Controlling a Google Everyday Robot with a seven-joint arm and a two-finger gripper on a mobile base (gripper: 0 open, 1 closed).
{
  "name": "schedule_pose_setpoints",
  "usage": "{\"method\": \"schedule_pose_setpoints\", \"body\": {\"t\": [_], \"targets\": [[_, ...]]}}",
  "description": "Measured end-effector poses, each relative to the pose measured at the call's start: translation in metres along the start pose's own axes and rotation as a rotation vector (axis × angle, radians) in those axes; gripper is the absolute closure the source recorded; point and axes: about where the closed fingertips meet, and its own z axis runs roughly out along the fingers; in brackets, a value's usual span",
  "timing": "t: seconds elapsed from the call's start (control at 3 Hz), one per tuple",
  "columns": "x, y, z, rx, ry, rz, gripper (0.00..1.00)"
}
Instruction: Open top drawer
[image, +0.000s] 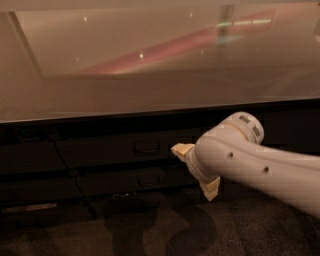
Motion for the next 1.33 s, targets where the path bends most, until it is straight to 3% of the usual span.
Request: {"method": "schedule_pose_setpoints", "body": {"t": [0.33, 0.67, 1.33], "targets": [[0.0, -0.008, 0.003, 0.058, 0.02, -0.037, 0.0], [0.0, -0.008, 0.003, 0.058, 0.02, -0.036, 0.0], [0.051, -0.042, -0.001, 0.027, 0.018, 0.04, 0.0]]}}
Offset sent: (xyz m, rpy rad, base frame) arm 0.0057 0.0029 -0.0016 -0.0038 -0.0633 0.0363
